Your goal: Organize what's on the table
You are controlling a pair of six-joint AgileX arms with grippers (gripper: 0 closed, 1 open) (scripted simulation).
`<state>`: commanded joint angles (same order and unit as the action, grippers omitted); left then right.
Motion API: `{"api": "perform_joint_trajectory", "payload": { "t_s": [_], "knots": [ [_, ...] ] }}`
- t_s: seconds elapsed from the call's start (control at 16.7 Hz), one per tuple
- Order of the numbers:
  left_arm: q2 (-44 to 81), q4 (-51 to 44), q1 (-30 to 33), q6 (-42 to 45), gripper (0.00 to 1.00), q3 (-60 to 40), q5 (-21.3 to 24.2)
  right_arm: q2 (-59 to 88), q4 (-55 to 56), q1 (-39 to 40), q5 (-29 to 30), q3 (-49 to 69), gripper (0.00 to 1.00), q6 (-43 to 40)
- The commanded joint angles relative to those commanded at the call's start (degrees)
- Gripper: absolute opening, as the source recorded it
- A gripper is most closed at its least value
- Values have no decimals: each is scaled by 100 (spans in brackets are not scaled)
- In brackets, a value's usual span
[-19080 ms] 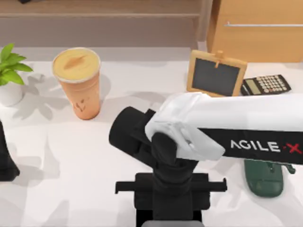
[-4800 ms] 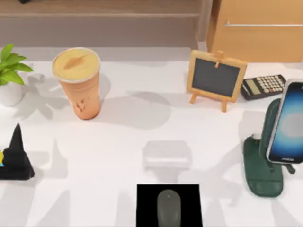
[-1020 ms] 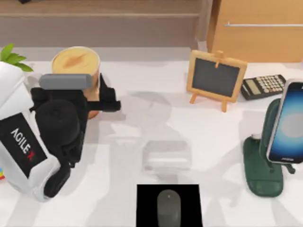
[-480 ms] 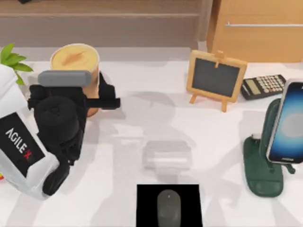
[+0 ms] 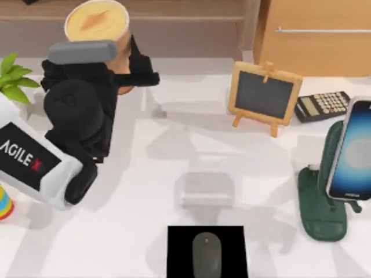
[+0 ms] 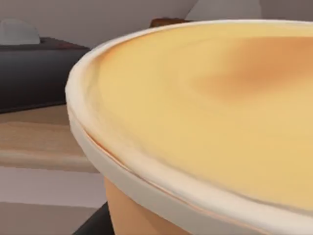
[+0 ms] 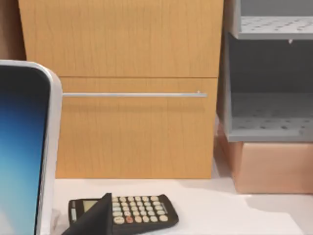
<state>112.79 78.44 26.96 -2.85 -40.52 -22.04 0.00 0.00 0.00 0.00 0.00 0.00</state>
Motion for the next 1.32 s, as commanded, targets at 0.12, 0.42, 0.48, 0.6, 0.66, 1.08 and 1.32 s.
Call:
{"api": "perform_joint_trajectory", "payload": {
  "t_s": [0.12, 0.42, 0.48, 0.6, 0.66, 1.08, 1.32],
  "knots": [
    [-126, -287, 54, -24, 0, -501, 78, 0, 0, 0, 0, 0, 100, 0],
    [-187, -1442, 87, -55, 0, -1842, 304, 0, 0, 0, 0, 0, 100, 0],
    [-160, -1731, 60, -52, 0, -2100, 343, 0, 0, 0, 0, 0, 100, 0],
    [-83, -2339, -31, -36, 0, -2595, 409, 0, 0, 0, 0, 0, 100, 0],
    [-37, -2651, -93, -22, 0, -2829, 435, 0, 0, 0, 0, 0, 100, 0],
    [204, -4629, -617, 110, 0, -4126, 520, 0, 0, 0, 0, 0, 100, 0],
    [308, -5212, -752, 155, 0, -4401, 538, 0, 0, 0, 0, 0, 100, 0]
  ]
}}
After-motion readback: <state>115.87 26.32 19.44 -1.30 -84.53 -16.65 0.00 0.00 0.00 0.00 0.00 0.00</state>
